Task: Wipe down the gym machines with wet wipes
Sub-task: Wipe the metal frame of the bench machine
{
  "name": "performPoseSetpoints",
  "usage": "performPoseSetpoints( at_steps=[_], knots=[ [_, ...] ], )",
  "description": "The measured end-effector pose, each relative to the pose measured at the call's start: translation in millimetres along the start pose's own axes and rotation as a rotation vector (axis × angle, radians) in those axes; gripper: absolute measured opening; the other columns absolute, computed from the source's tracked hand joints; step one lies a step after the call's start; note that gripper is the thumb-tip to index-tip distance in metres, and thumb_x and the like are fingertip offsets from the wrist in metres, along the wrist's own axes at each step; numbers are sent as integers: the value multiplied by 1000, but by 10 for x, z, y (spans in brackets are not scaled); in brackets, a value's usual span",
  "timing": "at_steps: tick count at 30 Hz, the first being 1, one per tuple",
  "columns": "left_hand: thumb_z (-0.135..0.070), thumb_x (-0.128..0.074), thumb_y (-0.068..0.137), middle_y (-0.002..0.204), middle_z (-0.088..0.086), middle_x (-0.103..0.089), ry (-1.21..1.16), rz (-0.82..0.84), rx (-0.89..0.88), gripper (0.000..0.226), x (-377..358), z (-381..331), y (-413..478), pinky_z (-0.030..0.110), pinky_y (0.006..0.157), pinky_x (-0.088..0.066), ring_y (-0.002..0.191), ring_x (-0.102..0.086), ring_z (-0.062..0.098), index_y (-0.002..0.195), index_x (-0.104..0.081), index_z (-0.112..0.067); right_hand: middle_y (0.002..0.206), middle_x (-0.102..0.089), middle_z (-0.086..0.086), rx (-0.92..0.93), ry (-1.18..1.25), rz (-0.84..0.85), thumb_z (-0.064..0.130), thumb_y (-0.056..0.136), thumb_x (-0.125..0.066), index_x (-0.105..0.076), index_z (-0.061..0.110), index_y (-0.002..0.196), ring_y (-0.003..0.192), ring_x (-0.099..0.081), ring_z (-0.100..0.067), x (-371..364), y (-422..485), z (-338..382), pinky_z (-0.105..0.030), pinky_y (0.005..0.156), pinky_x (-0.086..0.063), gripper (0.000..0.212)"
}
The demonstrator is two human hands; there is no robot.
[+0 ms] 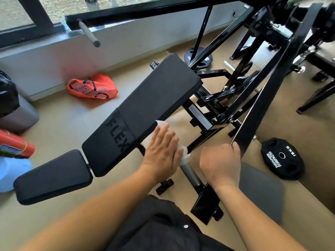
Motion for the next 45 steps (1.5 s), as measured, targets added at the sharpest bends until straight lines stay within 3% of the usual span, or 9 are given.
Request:
performPoseSetpoints(
  at_steps=[6,12,15,19,22,28,32,37,45],
  knots=[
    [-55,-43,103,128,10,-63,67,31,-497,52,-316,-343,-335,50,125,-23,139,-47,35,128,-65,-15,76,-72,5,3,8,-27,40,103,-30,-74,21,73,99,-60,-24,6,3,-9,-52,121,-23,57],
    [-44,-22,107,114,1,-59,134,-5,-119,46,61,314,260,47,129,-6,131,-48,28,110,-61,-21,75,-71,9,-3,48,-20,41,104,-30,-72,24,71,99,-60,-21,12,1,-14,-51,122,-23,55],
    [-44,-23,106,130,7,-55,16,-25,10,51,-3,38,61,52,128,-9,146,-36,31,120,-61,-13,74,-71,8,5,57,-22,41,103,-31,-72,23,71,99,-60,-22,-3,0,-17,-51,122,-23,56],
    [-54,-33,105,150,13,-51,1,46,-315,59,-368,-397,-447,57,124,-24,154,-26,34,143,-50,-12,74,-71,6,9,30,-18,40,103,-31,-72,21,70,97,-60,-24,-15,-9,-33,-53,121,-23,56],
    [-58,-38,104,149,10,-53,84,58,-430,59,-355,-235,-329,51,127,-18,154,-26,32,144,-53,-18,75,-72,6,13,5,-18,41,104,-31,-72,22,72,97,-60,-23,-12,-1,-24,-52,121,-24,56],
    [-57,-8,106,164,6,-28,129,97,4,68,41,305,188,42,127,15,159,2,24,152,-40,-18,73,-71,8,-3,-17,-16,41,104,-31,-74,24,71,97,-60,-21,4,13,8,-51,121,-25,56],
    [-57,-3,106,169,8,24,-10,168,31,73,-104,-25,-167,43,124,18,153,30,22,163,3,-12,73,-71,6,-2,-32,-1,39,104,-35,-73,23,69,97,-60,-22,11,10,18,-52,121,-25,54],
    [-59,6,100,158,4,46,-139,270,127,75,-78,-92,-215,41,123,19,145,44,17,154,30,-14,71,-70,8,9,-21,-13,41,101,-39,-69,25,63,95,-60,-22,49,3,46,-52,122,-25,51],
    [-33,-31,107,164,11,35,-326,27,528,74,-160,37,269,45,128,6,151,34,25,161,8,-2,79,-71,13,5,-4,37,46,101,-35,-70,30,69,99,-57,-17,45,2,36,-48,125,-19,50]
  ],
)
Point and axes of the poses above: each hand's wrist, its own y-axis towards the middle knuckle, its own x-axis out of the back of the hand, z = x × y, the point moved 5 cm from there along y, towards the middle knuckle
